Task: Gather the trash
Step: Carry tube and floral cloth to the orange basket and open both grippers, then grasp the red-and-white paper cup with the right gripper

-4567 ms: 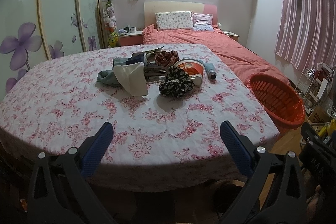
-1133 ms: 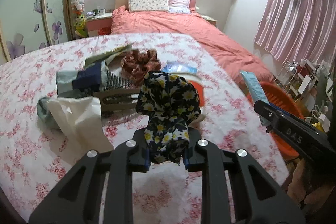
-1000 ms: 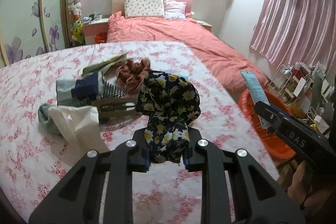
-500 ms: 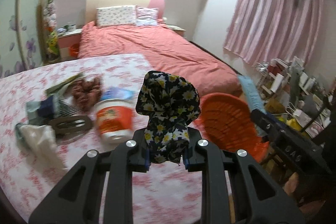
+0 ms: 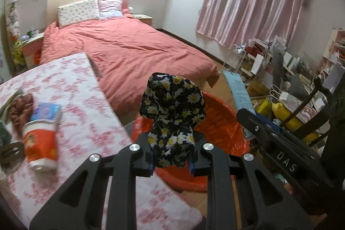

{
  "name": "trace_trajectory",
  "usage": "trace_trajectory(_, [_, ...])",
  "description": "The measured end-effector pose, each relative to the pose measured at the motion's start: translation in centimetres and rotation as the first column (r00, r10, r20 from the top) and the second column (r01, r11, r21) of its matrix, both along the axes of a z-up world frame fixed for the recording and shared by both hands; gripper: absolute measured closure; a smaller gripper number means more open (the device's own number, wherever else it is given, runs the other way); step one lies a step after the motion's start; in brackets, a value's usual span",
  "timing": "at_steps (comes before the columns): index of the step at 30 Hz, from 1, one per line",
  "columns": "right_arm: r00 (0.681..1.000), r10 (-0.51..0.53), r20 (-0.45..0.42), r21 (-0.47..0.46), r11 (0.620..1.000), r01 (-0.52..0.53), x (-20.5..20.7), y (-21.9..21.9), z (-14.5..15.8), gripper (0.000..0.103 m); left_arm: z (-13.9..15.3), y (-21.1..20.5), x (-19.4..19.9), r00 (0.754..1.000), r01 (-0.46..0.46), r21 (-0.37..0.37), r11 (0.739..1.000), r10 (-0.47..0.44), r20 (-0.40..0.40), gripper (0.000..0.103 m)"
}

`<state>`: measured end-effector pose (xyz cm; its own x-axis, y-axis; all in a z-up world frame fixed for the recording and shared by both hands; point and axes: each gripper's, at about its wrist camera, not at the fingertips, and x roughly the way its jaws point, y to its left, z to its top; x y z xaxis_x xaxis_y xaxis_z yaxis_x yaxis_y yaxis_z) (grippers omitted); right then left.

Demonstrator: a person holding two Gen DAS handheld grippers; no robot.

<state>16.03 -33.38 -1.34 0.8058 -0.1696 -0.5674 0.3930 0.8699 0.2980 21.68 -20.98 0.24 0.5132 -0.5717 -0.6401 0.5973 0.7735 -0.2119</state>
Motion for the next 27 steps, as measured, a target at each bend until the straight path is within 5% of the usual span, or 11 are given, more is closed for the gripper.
trace_trajectory(7, [0.999,-0.035,0.006,0.05,0.998,0.034,0.3,-2.3,-0.9,0.075,-1.8,-3.1,1.7,0.999,0.031,0.027,0.999,-0.03,-0.017,0.076])
trace_trajectory(10, [0.999,-0.037,-0.009,0.053,0.998,0.038,0.6,-2.6,-1.3,0.074,-2.6,-3.1,2.4,1.0,0.009,0.043,0.999,-0.008,-0.029,0.061])
trace_trajectory(14, [0.999,-0.041,-0.017,0.047,0.998,0.042,0.4,-2.4,-1.2,0.051,-3.3,-2.0,3.1,0.999,-0.031,0.059,0.998,0.033,-0.041,0.048])
trace_trajectory(27, [1.0,0.004,-0.021,-0.001,1.0,-0.004,1.0,0.3,1.0,0.044,-2.1,5.3,2.3,0.984,-0.178,0.09,0.98,0.178,0.01,0.031])
